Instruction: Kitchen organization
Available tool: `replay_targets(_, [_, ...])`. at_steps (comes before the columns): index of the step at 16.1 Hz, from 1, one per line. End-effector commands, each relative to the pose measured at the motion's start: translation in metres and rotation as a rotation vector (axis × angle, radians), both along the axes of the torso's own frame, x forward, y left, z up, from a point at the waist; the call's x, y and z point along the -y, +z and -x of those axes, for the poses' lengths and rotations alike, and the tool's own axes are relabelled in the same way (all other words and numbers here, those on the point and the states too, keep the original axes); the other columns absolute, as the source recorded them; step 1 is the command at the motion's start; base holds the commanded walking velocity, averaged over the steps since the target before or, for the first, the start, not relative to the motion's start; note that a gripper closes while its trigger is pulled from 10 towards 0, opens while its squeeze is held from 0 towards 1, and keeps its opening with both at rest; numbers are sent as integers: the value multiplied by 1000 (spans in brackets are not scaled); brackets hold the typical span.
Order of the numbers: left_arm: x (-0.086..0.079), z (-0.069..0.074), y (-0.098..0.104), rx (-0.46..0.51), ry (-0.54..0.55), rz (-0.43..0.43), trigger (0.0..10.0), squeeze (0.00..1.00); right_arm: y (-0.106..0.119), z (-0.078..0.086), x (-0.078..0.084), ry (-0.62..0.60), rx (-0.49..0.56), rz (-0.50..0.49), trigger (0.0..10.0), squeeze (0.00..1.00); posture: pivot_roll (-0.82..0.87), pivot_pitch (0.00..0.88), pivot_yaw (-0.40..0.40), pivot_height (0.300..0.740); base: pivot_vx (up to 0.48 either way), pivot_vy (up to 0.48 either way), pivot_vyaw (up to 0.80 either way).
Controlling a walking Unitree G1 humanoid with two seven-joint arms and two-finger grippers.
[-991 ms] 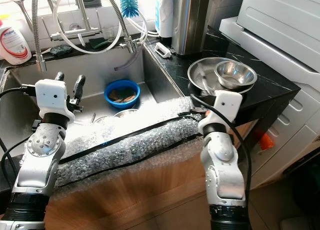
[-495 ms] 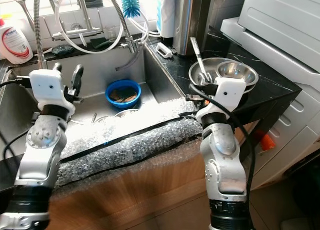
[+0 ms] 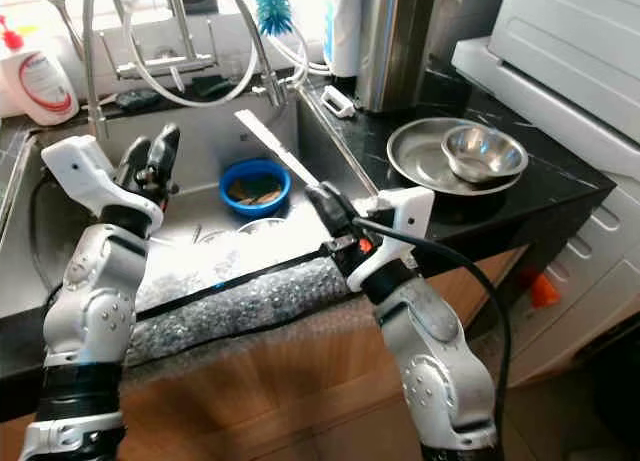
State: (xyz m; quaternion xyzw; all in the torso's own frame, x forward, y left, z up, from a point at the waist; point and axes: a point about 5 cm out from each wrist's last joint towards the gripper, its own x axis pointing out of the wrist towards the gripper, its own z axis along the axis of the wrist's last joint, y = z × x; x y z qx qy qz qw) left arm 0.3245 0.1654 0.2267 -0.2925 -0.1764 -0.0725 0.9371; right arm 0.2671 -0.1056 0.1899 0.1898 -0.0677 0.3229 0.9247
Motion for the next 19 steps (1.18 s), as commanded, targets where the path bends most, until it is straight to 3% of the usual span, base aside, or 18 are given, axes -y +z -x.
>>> replay_targets(1, [-2,1,11,33,-57,116,10000,0,8,6,-2,42,33,-15,10000,0,-129,0,35,740,0,0,0])
replay_targets(2, [-2,1,12,39,-90,161,10000,0,8,7,-2,45,31,-18,10000,0,-129,0,35,740,0,0,0])
replay_targets(3, [2,3,11,37,-193,255,10000,0,7,9,-2,54,25,-33,10000,0,-128,0,36,740,0,0,0])
replay_targets(4, [4,4,10,34,-225,272,10000,0,7,10,-2,70,24,-48,10000,0,-126,0,35,740,0,0,0])
replay_targets(8, [11,8,5,-3,-257,233,10000,0,11,16,0,163,4,-190,10000,0,-119,28,23,740,0,0,0])
replay_targets(19, [19,12,8,-7,-310,263,10000,0,7,29,-10,329,-43,-185,10000,0,-117,58,3,740,0,0,0])
